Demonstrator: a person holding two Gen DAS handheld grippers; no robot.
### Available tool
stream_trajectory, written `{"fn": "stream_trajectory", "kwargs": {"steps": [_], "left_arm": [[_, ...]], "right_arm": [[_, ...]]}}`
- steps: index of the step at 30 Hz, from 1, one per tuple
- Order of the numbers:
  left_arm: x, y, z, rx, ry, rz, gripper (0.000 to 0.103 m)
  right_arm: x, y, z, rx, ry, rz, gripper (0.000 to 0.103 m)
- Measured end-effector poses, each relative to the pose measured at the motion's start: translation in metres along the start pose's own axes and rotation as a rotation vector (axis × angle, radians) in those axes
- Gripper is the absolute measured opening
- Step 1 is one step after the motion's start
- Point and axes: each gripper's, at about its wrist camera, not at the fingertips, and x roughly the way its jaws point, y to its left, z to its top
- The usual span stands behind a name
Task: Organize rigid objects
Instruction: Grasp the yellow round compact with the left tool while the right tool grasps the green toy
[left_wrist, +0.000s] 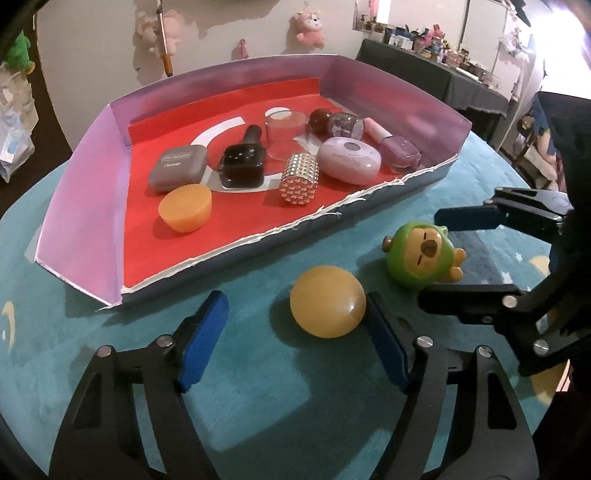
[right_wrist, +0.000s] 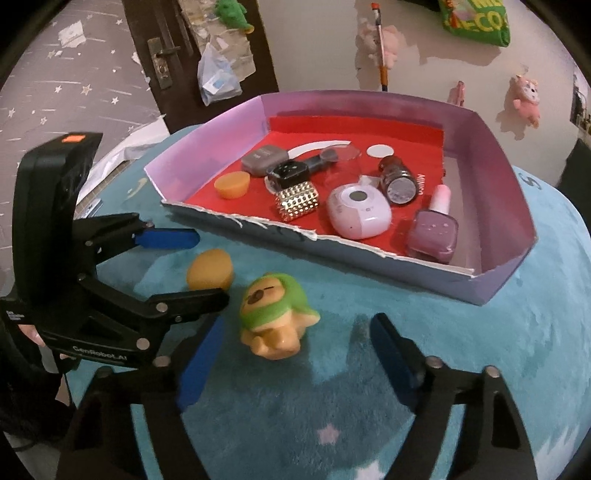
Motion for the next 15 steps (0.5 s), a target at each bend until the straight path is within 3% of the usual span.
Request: {"fn": "stream_trajectory", "kwargs": {"steps": [4,7,8,10,15], "left_arm": [[-0.001,-0.001,0.001,-0.004,-0.011,-0.025,0.06],[-0.001,-0.002,0.002,-0.012,-0.022,-0.063,0.043],[-0.001,-0.004,0.001,-0.009,-0.024,-0.067,0.036],[-0.002,-0.007,0.001,-0.006,-0.027,-0.065,0.036],[-0.009,-0.01,-0.001,-0.022,-0.039,-0.081,0.036]], "right_arm": [[0.004,0.001,0.0,-0.007,0.004,0.01,0.068],[0.006,0.002,0.0,-0.014,-0.005,0.014,0.059],[0.006,0.003,0.0,-0.015,-0.008,0.025,0.05],[0.006,0.005,0.0,-0.015,-0.014,0.057,0.047],[-0.005,0.004,-0.001,0.004,-0.053,0.037,0.046]]}}
